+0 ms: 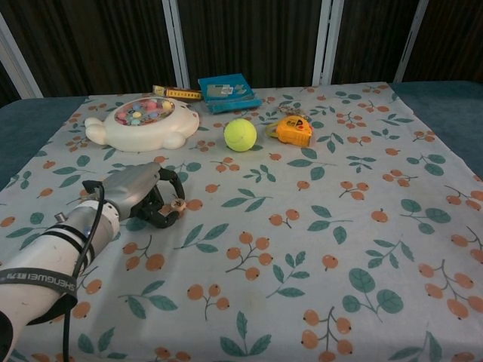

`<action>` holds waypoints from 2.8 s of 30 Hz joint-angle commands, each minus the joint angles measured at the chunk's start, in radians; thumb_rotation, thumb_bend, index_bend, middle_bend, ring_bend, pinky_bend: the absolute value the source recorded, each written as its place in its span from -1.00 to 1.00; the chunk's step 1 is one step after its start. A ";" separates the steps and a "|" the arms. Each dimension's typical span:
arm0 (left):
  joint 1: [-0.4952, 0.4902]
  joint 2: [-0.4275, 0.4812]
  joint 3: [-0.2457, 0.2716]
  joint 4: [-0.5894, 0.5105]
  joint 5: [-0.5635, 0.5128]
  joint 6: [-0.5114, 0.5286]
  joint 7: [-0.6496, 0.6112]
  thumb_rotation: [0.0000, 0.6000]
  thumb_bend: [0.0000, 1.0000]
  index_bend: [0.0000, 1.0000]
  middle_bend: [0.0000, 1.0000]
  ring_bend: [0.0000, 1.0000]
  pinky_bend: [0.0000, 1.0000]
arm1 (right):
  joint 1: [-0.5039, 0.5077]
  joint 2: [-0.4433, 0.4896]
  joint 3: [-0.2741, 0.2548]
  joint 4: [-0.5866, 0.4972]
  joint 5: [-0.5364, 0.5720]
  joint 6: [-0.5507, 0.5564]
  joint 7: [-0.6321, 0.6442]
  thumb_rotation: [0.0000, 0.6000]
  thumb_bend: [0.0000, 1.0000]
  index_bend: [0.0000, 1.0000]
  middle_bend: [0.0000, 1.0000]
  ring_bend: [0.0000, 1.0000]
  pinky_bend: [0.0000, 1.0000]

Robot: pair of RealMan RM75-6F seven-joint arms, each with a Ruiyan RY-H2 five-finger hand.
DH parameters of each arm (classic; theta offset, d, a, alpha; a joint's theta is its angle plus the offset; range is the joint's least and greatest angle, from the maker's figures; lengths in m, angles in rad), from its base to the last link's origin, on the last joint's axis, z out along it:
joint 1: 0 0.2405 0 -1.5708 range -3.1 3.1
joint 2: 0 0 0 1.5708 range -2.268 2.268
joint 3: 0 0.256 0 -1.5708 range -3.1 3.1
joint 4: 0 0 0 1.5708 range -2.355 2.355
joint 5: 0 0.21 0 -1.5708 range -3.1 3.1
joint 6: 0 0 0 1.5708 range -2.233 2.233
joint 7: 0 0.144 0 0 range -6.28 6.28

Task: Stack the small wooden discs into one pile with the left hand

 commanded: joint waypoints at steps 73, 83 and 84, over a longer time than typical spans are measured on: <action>0.043 0.350 -0.002 -0.239 -0.161 -0.014 0.040 1.00 -0.19 -0.14 1.00 1.00 1.00 | 0.002 -0.008 0.004 -0.010 0.014 -0.014 -0.028 1.00 -0.59 -1.00 -1.00 -1.00 -0.89; 0.039 0.351 0.002 -0.239 -0.161 -0.011 0.038 1.00 -0.19 -0.32 1.00 1.00 1.00 | 0.002 -0.008 0.005 -0.008 0.014 -0.012 -0.027 1.00 -0.59 -1.00 -1.00 -1.00 -0.89; 0.039 0.352 0.003 -0.241 -0.160 -0.010 0.037 1.00 -0.19 -0.32 1.00 1.00 1.00 | 0.001 -0.008 0.005 -0.008 0.014 -0.011 -0.026 1.00 -0.59 -1.00 -1.00 -1.00 -0.89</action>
